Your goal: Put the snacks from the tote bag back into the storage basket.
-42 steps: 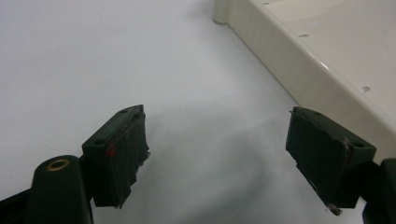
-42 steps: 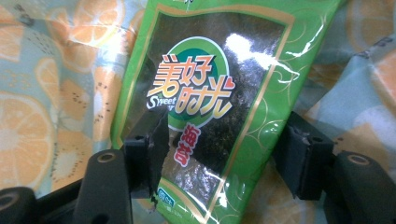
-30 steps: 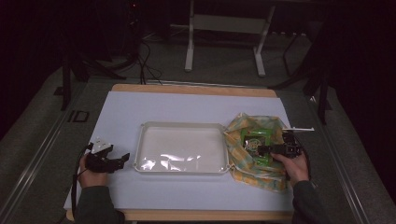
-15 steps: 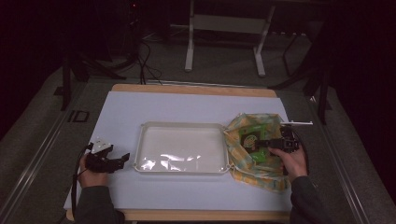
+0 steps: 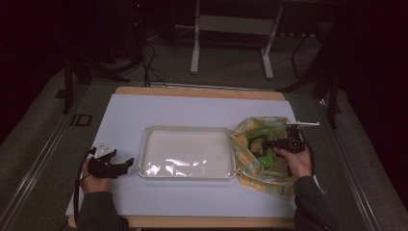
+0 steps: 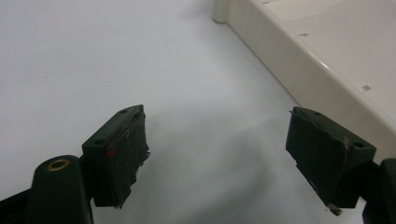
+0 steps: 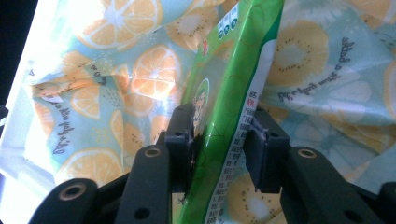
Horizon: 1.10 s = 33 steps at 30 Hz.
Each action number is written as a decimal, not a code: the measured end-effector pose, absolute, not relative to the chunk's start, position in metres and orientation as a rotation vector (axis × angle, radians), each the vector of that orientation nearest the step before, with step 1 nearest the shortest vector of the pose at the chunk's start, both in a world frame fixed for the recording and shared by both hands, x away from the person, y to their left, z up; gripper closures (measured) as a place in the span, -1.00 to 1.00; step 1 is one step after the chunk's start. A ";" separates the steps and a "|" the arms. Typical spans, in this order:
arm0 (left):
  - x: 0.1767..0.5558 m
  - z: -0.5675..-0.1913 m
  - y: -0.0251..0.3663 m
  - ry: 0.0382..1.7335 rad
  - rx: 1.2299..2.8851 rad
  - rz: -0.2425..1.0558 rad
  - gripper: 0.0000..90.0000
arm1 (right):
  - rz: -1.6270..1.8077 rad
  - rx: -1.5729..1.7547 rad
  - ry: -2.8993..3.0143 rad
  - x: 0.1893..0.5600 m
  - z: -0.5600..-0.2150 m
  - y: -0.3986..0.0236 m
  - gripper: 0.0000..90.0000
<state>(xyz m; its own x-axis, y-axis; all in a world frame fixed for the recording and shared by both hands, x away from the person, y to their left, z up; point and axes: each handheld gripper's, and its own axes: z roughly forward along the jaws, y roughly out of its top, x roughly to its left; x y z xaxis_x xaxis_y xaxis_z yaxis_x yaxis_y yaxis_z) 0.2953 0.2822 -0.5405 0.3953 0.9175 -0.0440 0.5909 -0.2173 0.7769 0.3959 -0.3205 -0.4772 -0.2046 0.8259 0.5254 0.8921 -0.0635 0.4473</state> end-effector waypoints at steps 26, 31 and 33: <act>0.295 -0.540 0.282 1.292 1.923 0.566 -0.54 | -1.172 -1.961 -2.093 0.382 -0.462 -0.332 0.61; 0.295 -0.540 0.282 1.291 1.922 0.566 -0.54 | -1.166 -1.963 -2.123 0.380 -0.457 -0.334 0.61; 0.295 -0.540 0.282 1.291 1.922 0.566 -0.54 | -1.167 -1.964 -2.127 0.379 -0.456 -0.334 0.61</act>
